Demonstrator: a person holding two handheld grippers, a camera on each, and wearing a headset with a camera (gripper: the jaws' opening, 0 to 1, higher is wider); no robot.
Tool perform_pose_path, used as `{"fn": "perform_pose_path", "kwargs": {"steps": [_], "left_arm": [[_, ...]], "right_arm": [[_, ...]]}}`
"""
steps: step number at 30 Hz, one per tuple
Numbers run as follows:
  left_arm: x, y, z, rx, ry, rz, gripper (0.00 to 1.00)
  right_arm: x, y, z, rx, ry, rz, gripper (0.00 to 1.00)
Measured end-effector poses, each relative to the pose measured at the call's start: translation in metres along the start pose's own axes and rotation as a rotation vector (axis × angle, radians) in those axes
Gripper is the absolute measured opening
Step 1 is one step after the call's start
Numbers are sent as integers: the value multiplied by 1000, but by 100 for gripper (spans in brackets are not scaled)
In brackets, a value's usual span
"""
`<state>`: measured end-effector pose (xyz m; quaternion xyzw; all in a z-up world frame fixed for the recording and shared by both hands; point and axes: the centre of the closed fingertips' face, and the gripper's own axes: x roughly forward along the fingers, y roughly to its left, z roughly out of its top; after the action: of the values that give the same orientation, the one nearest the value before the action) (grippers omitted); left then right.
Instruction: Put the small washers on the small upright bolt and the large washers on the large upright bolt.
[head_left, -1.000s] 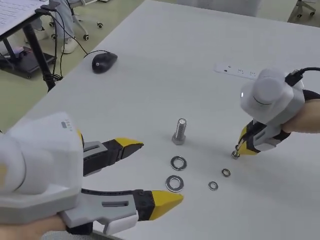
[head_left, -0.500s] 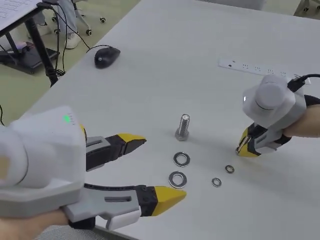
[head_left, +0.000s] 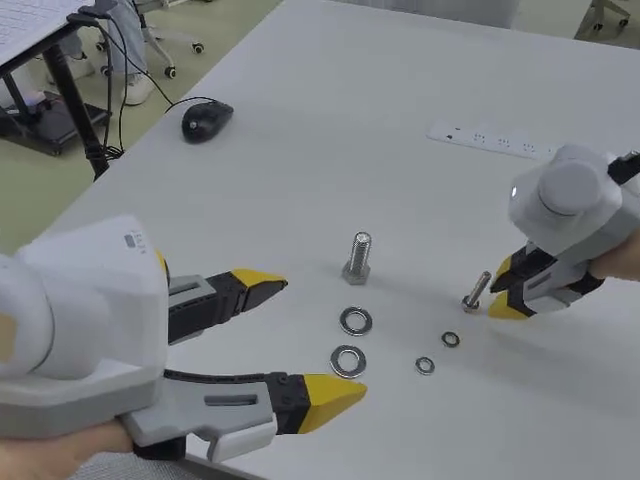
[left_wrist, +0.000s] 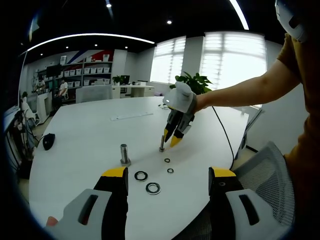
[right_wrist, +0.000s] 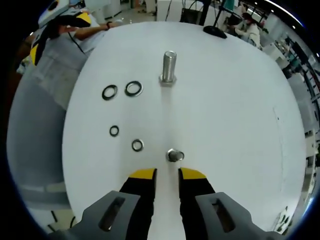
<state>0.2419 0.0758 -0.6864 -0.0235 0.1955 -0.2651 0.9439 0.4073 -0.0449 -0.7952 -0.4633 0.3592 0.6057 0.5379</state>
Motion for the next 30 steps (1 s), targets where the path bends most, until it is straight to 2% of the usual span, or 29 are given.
{"fn": "perform_pose_path", "kwargs": {"steps": [7,12,30], "left_arm": [[-1,-6,1,10,-2,-6,64],[-4,-8,2,14,-7,-6,64],[-10,-7,4,10,-22,6,64]], "right_arm": [[8,28,3,-12,-1,43,18],[14,39,11,-18,-10,57,18],[30,35,23,-12,-14,67,19]]}}
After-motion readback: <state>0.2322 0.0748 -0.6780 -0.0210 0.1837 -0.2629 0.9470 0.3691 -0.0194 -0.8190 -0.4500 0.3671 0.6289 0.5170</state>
